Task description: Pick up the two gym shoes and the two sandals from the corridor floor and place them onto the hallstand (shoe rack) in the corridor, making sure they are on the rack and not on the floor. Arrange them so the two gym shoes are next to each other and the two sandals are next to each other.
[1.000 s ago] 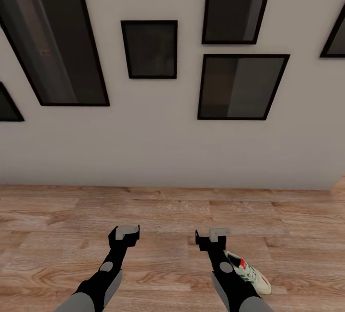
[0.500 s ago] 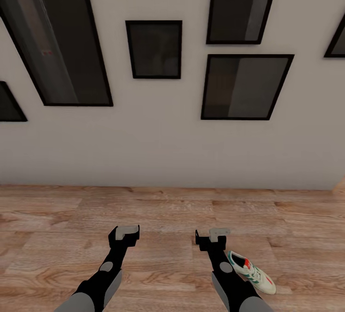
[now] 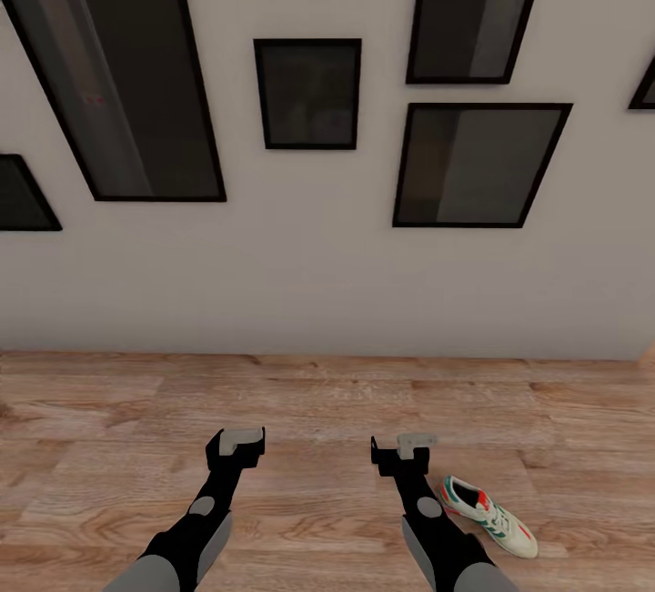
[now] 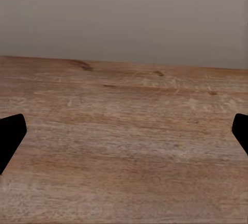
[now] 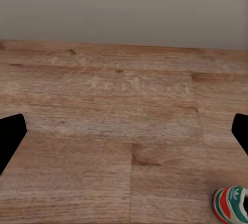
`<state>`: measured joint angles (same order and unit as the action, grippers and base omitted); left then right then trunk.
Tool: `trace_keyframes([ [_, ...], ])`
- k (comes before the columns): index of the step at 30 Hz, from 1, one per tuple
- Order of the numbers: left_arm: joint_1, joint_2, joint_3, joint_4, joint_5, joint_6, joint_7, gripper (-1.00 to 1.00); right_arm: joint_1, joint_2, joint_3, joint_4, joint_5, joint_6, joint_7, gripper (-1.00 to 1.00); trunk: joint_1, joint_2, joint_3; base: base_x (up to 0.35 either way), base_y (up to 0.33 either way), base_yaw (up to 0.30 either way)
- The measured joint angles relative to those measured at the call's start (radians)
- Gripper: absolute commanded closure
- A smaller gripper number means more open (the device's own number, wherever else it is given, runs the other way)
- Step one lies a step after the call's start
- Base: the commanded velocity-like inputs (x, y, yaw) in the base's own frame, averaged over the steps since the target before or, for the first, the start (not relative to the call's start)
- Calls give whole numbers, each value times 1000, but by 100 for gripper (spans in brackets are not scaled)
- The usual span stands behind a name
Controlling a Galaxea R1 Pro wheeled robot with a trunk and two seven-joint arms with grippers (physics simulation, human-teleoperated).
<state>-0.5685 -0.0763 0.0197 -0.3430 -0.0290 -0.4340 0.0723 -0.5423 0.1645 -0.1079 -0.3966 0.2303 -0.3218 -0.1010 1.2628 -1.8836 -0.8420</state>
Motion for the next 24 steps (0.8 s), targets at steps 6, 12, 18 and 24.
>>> trace_keyframes([
  [6, 0, 0, 0, 0, 0, 0, 0, -100, 0, 0, 0, 0, 0, 0, 0, -100, 0, 0, 0, 0, 193, 0],
  [12, 0, 0, 1, 0, 0, 0, 0, -100, 0, 0, 0, 0, 0, 0, 0, -100, 0, 0, 0, 0, 220, 0],
  [18, 0, 0, 1, 0, 0, 0, 0, -100, 0, 0, 0, 0, 0, 0, 0, -100, 0, 0, 0, 0, 228, 0],
  [24, 0, 0, 1, 0, 0, -1, 0, -100, 0, 0, 0, 0, 0, 0, 0, -100, 0, 0, 0, 0, 223, 0],
])
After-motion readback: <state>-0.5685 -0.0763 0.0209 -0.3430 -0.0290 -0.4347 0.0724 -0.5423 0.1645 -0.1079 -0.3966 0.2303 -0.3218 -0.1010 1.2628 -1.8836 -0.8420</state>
